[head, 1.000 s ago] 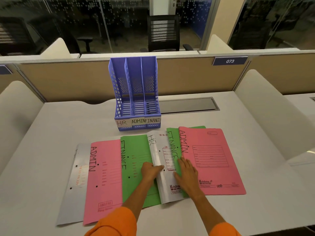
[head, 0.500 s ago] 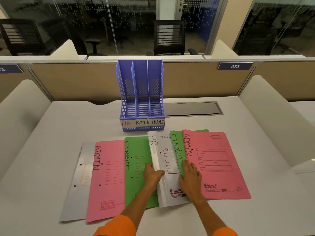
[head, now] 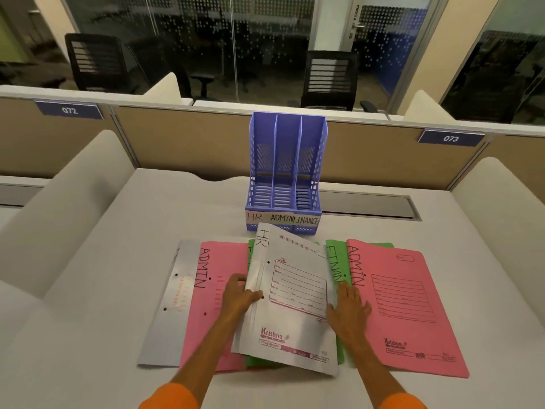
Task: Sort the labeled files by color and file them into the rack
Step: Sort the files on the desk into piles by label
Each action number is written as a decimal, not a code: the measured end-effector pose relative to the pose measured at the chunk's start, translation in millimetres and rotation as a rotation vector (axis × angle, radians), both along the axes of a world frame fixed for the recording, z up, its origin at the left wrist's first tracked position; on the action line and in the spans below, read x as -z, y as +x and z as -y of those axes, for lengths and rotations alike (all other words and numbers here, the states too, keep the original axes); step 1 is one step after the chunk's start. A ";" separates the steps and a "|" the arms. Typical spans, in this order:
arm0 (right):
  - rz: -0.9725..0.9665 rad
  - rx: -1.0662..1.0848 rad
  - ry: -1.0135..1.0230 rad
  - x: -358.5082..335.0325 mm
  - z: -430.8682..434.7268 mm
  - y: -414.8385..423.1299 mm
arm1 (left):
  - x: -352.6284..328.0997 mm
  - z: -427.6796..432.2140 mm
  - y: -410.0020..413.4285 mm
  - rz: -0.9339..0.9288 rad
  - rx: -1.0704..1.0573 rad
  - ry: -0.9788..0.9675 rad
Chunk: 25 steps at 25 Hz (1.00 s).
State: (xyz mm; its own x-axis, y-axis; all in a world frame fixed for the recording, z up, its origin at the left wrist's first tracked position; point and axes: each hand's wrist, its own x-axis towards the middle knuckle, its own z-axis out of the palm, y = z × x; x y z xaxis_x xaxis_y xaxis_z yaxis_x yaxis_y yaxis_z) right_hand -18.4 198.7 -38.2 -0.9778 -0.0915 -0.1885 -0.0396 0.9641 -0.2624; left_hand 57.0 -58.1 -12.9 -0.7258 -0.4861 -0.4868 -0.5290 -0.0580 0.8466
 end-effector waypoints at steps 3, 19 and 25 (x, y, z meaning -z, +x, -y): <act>-0.069 -0.032 -0.122 -12.3 39.5 -8.2 | -13.9 41.1 18.3 -0.025 -0.016 -0.016; 0.358 -0.039 -0.885 -33.2 278.5 53.9 | -25.0 283.9 132.1 0.088 -0.236 -0.097; 0.435 -0.114 -0.869 -24.3 339.7 74.9 | -24.9 348.9 164.7 0.131 -0.297 -0.127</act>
